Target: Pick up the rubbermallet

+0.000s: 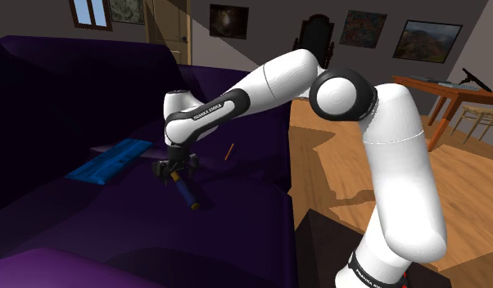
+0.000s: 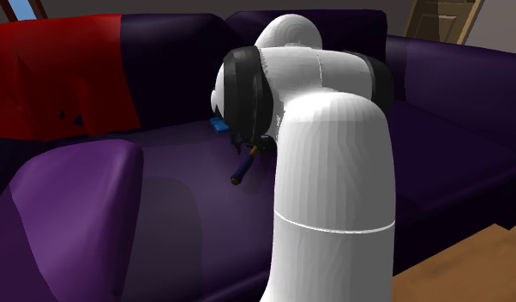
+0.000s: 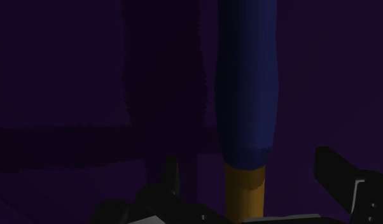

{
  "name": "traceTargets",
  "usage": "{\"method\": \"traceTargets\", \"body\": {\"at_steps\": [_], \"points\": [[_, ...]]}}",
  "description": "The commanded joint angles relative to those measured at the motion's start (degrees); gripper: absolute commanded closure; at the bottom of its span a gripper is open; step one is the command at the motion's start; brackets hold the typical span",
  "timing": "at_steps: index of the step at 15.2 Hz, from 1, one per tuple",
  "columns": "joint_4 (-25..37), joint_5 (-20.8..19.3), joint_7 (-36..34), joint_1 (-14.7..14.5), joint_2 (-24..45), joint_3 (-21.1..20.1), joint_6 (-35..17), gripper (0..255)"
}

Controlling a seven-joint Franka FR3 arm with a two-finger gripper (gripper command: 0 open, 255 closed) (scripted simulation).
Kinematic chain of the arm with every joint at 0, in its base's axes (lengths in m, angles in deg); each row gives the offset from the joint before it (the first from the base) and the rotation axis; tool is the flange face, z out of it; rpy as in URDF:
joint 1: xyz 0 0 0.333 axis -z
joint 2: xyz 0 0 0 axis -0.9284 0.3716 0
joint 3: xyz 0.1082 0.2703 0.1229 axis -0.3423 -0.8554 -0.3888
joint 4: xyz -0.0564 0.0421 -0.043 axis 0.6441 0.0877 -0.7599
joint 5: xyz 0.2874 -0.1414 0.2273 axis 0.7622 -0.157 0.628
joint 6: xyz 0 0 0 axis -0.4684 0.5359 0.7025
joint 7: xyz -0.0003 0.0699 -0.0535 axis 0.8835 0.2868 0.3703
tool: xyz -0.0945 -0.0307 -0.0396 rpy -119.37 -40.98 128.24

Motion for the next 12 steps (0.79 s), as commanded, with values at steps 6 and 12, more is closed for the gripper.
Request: {"method": "traceTargets", "body": {"at_steps": [6,12], "points": [[0.03,-0.05,0.02,0.0,0.35,0.04,-0.35,255],[0.27,0.01,0.04,0.01,0.02,0.0,0.21,255]]}}
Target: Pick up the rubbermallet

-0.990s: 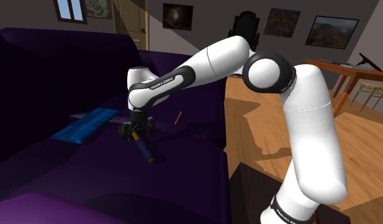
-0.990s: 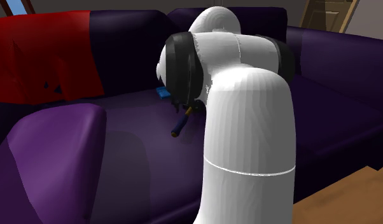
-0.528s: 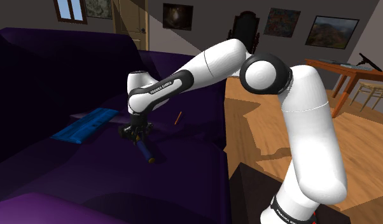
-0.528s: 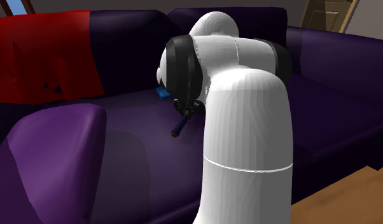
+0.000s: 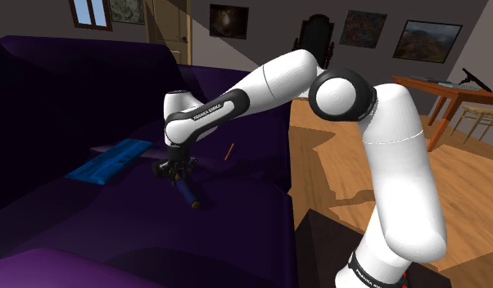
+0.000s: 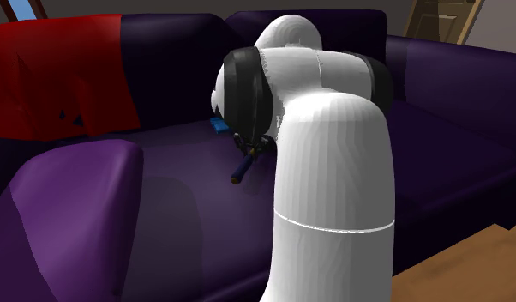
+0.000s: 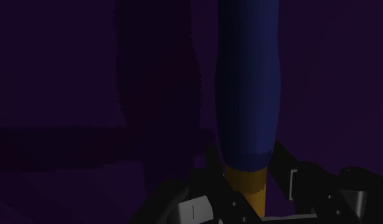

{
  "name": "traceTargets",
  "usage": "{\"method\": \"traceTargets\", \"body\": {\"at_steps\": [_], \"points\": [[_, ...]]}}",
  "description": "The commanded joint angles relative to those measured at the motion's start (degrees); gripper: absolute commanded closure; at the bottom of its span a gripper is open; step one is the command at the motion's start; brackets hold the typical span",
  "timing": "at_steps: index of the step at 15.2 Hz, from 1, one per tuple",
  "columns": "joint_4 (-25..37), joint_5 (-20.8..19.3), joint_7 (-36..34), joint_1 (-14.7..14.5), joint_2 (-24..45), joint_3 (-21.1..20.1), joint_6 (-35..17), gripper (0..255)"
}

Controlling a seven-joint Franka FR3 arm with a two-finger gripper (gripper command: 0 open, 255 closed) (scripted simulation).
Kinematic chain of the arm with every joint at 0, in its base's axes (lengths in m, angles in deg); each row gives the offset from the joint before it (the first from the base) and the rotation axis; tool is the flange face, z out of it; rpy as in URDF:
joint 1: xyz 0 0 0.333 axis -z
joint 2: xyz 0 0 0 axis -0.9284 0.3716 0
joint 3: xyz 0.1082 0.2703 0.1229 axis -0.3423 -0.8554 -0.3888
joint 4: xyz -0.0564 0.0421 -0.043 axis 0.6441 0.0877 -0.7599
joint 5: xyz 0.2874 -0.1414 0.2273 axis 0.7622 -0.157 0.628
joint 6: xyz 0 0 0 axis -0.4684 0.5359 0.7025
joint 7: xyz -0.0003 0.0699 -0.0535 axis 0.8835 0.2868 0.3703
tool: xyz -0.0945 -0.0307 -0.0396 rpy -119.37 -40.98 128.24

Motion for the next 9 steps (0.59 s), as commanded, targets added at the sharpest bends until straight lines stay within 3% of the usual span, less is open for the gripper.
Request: {"method": "traceTargets", "body": {"at_steps": [1,9], "points": [[0.27,0.1,0.04,0.04,-0.56,-0.06,0.82,255],[2.54,0.61,0.25,0.19,-3.24,-0.35,5.74,255]]}}
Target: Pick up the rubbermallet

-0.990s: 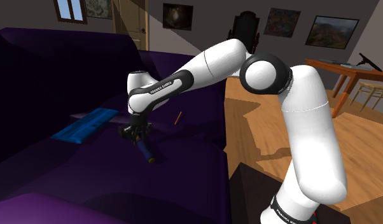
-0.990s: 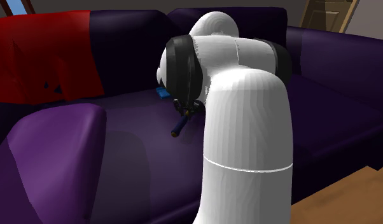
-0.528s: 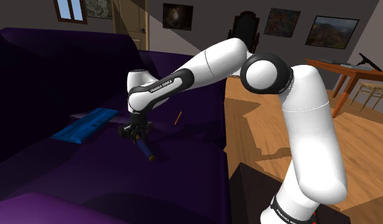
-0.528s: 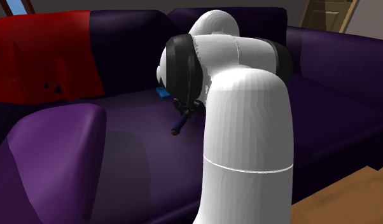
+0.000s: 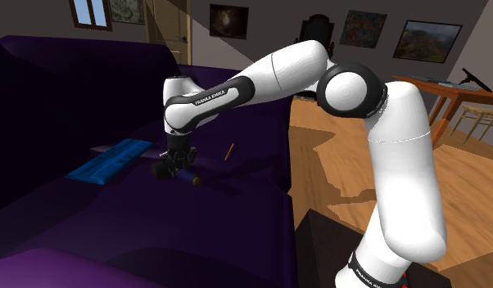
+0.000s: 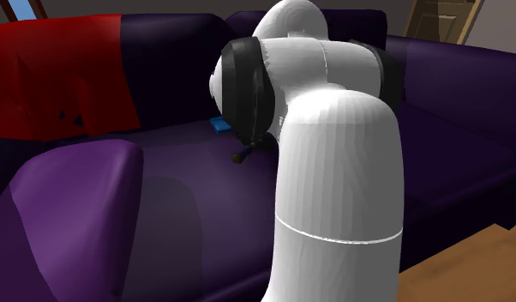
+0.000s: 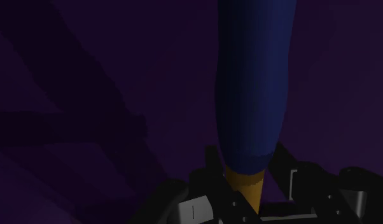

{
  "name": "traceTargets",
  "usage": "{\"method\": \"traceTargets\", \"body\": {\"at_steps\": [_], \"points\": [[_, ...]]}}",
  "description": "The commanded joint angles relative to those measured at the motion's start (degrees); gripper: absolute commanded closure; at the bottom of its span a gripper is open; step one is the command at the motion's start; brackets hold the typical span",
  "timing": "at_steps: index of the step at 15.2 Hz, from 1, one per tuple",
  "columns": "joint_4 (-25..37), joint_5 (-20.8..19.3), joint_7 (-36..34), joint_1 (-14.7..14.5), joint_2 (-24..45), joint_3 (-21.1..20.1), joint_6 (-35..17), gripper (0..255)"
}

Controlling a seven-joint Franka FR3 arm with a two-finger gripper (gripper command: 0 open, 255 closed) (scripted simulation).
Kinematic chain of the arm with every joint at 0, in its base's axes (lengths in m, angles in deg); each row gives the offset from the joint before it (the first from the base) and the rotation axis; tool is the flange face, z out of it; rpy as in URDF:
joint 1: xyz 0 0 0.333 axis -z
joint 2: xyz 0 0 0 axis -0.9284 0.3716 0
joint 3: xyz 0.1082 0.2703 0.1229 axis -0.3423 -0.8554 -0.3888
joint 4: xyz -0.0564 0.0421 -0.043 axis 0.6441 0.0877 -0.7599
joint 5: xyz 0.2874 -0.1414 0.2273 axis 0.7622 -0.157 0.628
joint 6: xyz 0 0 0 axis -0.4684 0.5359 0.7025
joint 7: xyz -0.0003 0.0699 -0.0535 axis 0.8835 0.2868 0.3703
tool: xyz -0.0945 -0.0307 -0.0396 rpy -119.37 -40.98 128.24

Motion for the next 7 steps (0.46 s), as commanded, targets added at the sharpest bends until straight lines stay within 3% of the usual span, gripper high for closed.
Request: {"method": "traceTargets", "body": {"at_steps": [1,7], "points": [[1.22,0.06,-0.05,-0.08,-0.28,-0.06,1.47,255],[2.81,0.28,0.04,-0.03,-1.39,-0.18,4.15,255]]}}
